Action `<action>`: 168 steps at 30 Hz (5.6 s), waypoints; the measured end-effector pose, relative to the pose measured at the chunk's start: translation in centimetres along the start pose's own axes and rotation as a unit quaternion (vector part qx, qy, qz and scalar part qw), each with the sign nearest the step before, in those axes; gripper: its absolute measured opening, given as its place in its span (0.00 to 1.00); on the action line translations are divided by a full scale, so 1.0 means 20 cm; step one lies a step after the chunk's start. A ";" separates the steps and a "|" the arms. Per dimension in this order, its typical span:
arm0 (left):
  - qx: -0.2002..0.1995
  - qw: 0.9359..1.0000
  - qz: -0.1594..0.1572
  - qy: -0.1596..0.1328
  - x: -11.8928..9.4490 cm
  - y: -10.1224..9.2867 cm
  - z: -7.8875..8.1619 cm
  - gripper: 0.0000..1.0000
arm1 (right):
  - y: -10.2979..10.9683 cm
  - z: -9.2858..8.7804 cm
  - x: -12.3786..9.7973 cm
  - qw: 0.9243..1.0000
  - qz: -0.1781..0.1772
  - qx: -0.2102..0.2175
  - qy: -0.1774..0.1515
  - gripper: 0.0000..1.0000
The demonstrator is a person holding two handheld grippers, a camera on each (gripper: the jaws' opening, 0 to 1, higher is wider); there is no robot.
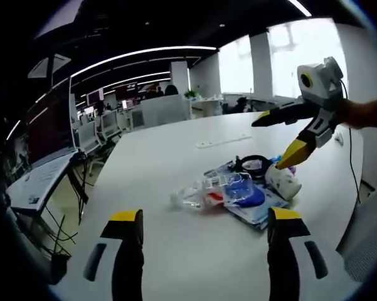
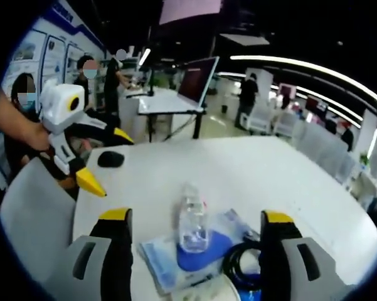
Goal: Arrange the tabletop items into an orderly group along one side of the table until the central work area is clear of visible clutter.
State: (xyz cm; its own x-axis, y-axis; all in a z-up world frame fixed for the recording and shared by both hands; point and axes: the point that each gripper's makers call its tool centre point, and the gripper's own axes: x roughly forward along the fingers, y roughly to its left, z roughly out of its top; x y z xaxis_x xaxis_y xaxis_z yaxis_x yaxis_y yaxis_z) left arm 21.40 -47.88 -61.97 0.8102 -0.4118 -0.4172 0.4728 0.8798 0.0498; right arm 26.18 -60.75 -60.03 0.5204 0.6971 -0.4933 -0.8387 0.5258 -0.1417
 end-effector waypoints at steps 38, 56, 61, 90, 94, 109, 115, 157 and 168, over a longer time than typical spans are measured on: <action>-0.040 0.999 -0.012 0.007 0.15 0.07 -0.09 0.74 | 0.00 -0.06 0.34 0.994 0.059 -0.022 0.092 0.56; -0.043 0.999 -0.014 0.020 0.18 0.11 -0.17 0.73 | 0.02 -0.14 0.50 0.989 0.076 -0.013 0.126 0.49; -0.054 0.998 -0.010 0.017 0.18 0.12 -0.18 0.73 | 0.04 -0.17 0.56 0.986 0.080 -0.018 0.143 0.45; -0.073 0.997 -0.015 0.024 0.24 0.17 -0.23 0.71 | 0.02 -0.32 0.72 0.967 0.086 0.000 0.241 0.37; -0.077 0.997 -0.017 0.025 0.25 0.17 -0.23 0.71 | 0.01 -0.34 0.74 0.963 0.084 0.008 0.256 0.38; -0.085 0.996 -0.029 0.029 0.31 0.20 -0.22 0.69 | 0.01 -0.34 0.74 0.969 0.078 0.003 0.235 0.32; -0.099 0.994 -0.031 0.027 0.34 0.22 -0.20 0.68 | 0.02 -0.32 0.73 0.977 0.074 0.012 0.200 0.31; -0.264 0.962 -0.062 0.043 0.67 0.24 -0.15 0.52 | 0.03 -0.23 0.68 0.995 0.052 0.013 0.083 0.31; -0.374 0.924 -0.075 0.029 0.73 0.23 -0.12 0.44 | 0.03 -0.22 0.67 0.997 0.045 0.005 0.063 0.31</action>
State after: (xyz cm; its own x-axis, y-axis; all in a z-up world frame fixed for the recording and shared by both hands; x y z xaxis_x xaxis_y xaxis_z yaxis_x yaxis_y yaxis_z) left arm 34.66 -49.24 -70.04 0.7243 -0.5488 -0.4175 0.1891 0.7403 -0.6451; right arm 31.89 -53.29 -70.53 0.4183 0.6749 -0.6079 -0.8791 0.4692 -0.0840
